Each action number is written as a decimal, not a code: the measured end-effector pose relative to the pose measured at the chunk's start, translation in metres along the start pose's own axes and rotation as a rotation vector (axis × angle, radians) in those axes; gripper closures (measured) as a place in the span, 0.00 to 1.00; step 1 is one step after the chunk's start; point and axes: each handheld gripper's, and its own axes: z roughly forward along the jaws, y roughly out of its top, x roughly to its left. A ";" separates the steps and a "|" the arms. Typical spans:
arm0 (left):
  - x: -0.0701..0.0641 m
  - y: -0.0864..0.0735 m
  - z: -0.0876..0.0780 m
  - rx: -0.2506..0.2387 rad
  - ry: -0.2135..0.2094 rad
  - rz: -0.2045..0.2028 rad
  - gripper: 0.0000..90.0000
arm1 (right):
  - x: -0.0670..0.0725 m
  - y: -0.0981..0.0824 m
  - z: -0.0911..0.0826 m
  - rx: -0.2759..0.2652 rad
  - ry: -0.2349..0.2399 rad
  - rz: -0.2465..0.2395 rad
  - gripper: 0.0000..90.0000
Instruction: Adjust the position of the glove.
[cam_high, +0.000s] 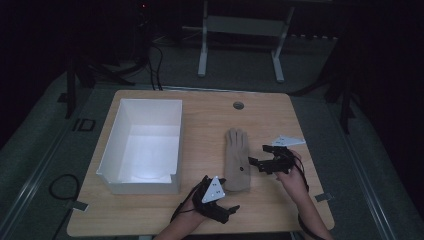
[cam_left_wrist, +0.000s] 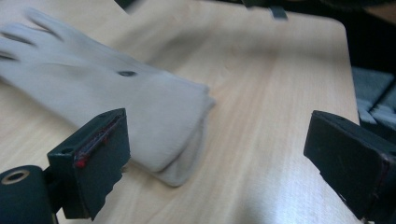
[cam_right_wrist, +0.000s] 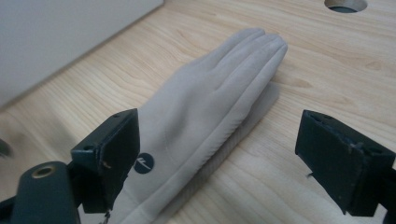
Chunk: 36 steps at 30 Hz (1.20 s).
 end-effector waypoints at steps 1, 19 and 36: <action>0.001 0.001 0.003 0.025 0.003 0.010 0.08 | 0.000 -0.001 -0.003 -0.025 0.023 -0.002 0.13; 0.043 0.010 0.021 0.112 -0.101 0.108 0.51 | -0.022 0.028 0.020 -0.042 -0.022 0.106 0.47; 0.055 0.007 0.028 0.157 -0.126 0.066 0.68 | -0.048 0.023 0.100 0.128 0.018 0.285 0.35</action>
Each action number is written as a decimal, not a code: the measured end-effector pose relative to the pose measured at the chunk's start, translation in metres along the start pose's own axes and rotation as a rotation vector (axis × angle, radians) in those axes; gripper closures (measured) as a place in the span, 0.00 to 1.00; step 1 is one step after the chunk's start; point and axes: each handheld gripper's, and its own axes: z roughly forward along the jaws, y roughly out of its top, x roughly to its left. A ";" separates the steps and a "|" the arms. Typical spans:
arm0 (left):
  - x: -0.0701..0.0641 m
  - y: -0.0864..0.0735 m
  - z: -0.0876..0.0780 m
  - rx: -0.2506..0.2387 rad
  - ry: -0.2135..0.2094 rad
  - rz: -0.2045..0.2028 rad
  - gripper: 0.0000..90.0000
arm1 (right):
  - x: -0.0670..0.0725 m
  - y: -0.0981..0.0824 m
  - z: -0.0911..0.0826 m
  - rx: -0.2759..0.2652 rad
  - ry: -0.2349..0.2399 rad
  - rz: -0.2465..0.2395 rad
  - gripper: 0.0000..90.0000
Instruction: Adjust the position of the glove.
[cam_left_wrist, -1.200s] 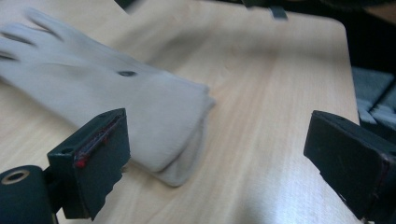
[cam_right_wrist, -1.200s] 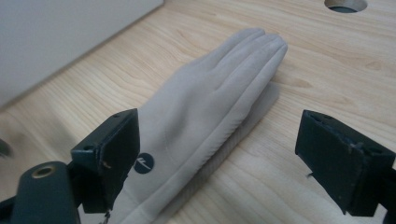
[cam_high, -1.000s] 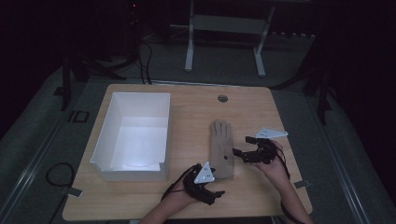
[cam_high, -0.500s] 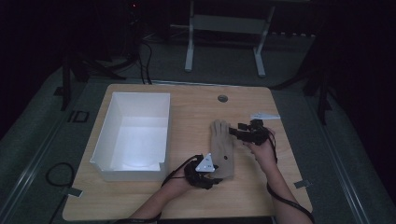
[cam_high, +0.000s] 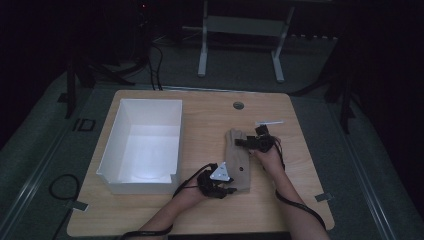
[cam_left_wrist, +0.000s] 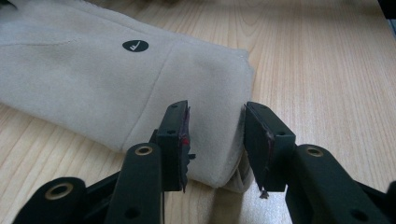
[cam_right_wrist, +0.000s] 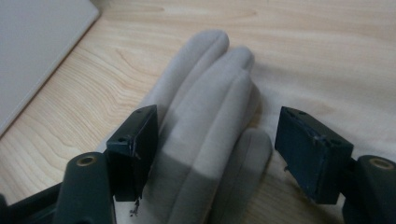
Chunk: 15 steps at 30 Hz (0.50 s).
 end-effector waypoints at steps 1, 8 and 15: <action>0.000 0.000 0.000 0.000 0.000 -0.001 0.68 | 0.000 0.000 0.000 0.000 0.008 0.000 0.38; -0.005 -0.002 -0.001 0.001 0.004 0.003 0.60 | 0.009 0.000 0.003 0.044 0.050 -0.053 0.70; -0.011 -0.006 -0.004 0.006 0.028 0.057 0.57 | 0.033 0.001 0.002 0.053 -0.055 -0.232 0.77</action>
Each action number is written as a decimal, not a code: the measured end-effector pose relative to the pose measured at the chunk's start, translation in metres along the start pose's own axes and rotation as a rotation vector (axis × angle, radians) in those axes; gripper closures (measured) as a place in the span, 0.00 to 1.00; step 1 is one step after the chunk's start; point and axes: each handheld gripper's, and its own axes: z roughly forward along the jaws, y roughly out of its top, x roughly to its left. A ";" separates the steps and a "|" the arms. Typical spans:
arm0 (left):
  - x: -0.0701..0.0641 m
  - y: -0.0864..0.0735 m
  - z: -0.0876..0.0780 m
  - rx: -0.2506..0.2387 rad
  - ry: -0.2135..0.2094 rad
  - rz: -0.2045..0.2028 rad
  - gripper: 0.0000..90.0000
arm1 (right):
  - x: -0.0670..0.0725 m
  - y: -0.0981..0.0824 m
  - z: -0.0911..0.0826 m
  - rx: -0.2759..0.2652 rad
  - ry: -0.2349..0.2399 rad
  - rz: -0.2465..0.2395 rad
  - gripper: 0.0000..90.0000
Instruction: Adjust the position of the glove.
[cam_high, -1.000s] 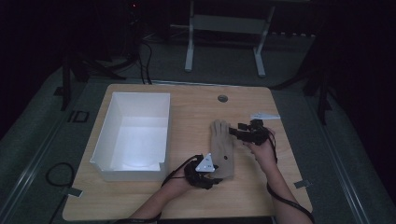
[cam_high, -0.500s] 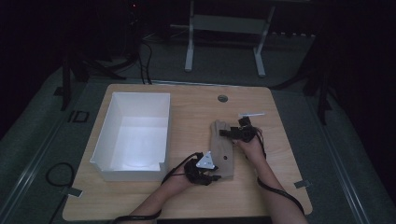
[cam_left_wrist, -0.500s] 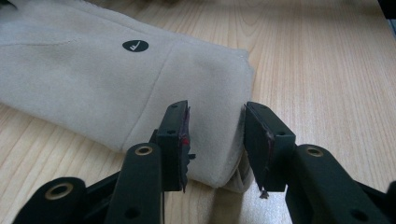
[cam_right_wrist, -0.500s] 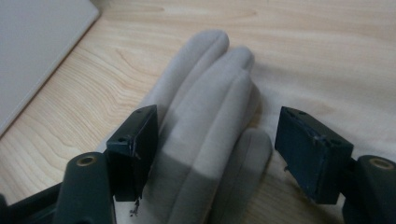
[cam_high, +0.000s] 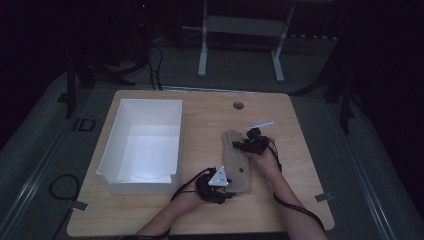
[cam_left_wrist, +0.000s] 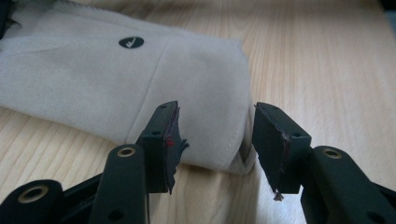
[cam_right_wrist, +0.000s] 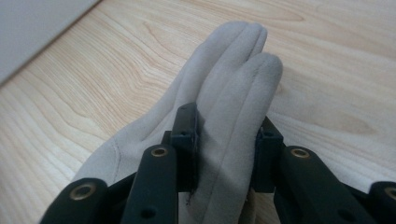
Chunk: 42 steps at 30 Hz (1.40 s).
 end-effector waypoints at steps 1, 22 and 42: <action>0.000 0.000 0.000 0.000 0.000 0.000 0.57 | 0.000 0.000 0.000 0.000 0.000 0.000 0.77; 0.022 0.008 0.008 0.018 -0.113 -0.259 0.96 | -0.004 -0.002 0.001 -0.020 0.026 0.057 0.77; 0.017 0.034 -0.005 0.038 -0.062 -0.211 0.97 | -0.010 0.006 -0.021 -0.090 0.078 0.130 0.83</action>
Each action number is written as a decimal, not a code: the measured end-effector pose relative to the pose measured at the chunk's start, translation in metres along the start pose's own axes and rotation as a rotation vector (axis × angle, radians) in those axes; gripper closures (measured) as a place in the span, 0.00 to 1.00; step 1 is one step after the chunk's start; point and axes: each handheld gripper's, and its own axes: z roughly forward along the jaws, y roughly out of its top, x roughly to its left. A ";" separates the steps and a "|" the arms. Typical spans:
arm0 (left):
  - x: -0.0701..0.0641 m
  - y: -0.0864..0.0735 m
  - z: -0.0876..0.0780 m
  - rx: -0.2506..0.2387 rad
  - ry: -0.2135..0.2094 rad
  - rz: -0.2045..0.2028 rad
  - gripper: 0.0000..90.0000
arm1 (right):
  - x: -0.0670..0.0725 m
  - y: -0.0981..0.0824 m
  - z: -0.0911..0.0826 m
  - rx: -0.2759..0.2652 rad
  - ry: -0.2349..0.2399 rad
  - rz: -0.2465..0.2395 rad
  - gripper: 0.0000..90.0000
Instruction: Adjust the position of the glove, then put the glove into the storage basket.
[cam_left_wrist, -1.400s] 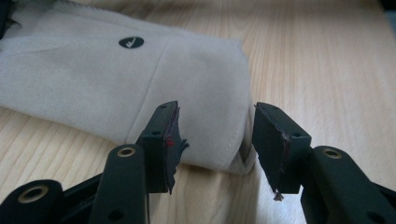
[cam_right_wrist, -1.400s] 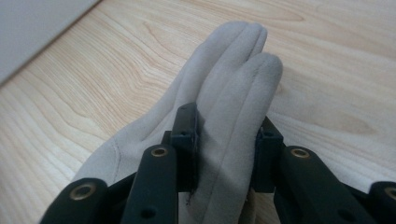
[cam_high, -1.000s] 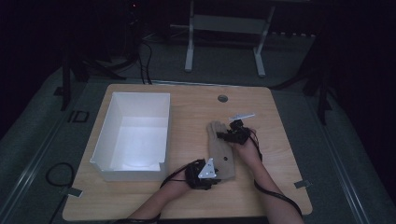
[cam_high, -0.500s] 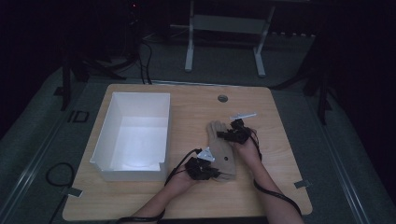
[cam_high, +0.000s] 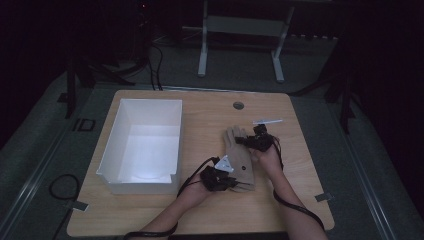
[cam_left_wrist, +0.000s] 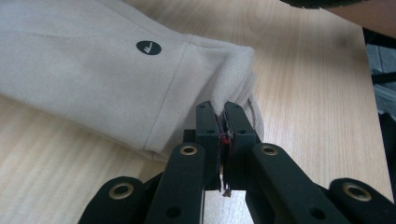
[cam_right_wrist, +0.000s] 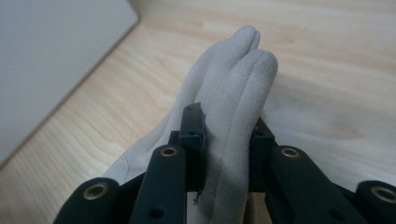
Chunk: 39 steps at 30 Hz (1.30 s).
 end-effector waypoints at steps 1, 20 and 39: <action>-0.001 0.003 -0.003 -0.005 0.012 0.003 0.97 | 0.000 0.002 -0.002 -0.006 0.006 0.004 0.83; -0.010 0.044 -0.052 0.000 0.070 0.048 0.97 | 0.027 0.051 -0.058 -0.119 0.037 -0.017 0.83; -0.020 0.072 -0.110 -0.018 0.121 0.079 0.97 | 0.054 0.091 -0.080 -0.177 0.098 -0.039 0.83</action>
